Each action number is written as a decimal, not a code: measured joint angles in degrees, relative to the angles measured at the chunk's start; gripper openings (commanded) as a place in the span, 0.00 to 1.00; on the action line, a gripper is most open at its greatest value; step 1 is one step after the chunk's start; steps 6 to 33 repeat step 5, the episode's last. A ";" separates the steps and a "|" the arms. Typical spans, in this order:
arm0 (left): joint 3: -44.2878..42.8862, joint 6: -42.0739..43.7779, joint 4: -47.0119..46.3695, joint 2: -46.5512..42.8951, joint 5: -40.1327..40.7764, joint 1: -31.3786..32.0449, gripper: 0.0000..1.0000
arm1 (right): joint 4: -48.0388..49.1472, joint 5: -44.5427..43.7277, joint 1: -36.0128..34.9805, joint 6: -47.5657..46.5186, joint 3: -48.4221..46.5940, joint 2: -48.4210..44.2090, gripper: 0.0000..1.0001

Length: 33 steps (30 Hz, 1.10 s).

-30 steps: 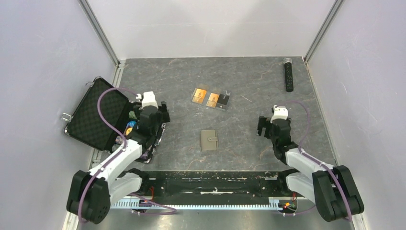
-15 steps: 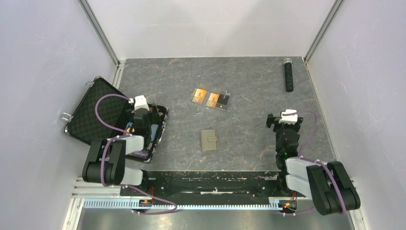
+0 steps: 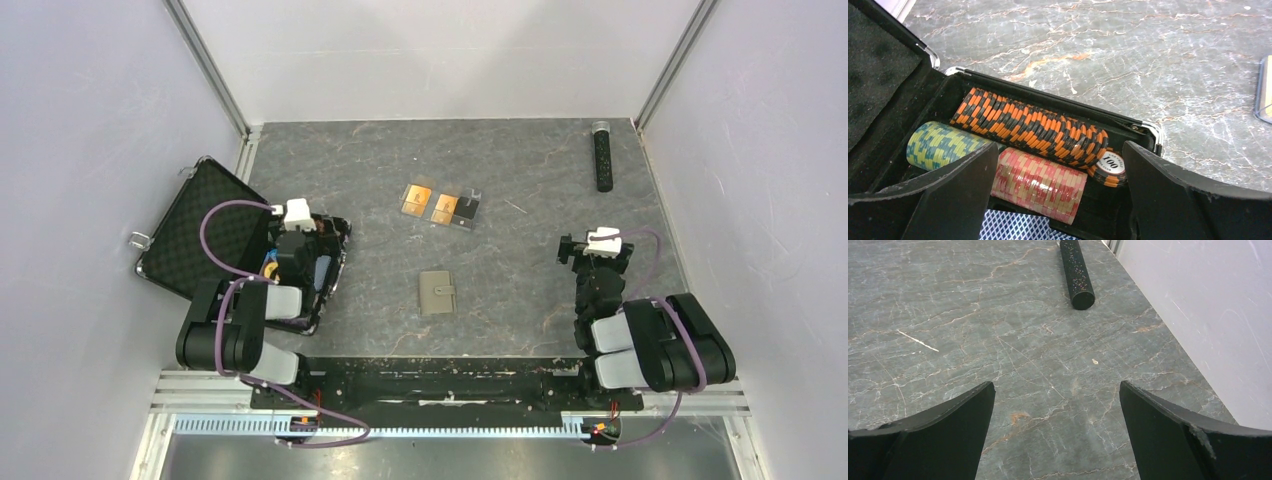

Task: Put the credit cards into the card holder
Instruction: Reset both arms

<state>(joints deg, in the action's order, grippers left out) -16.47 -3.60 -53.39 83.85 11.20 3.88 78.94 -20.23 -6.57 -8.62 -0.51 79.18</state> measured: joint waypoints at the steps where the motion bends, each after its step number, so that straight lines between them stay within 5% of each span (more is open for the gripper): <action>1: 0.00 0.04 -0.44 0.00 -0.46 0.00 1.00 | 0.11 -0.09 0.00 0.00 0.00 0.00 0.98; 33: 0.00 0.17 -1.09 0.02 -1.44 0.00 1.00 | 0.33 -0.20 0.00 0.00 0.00 0.00 0.98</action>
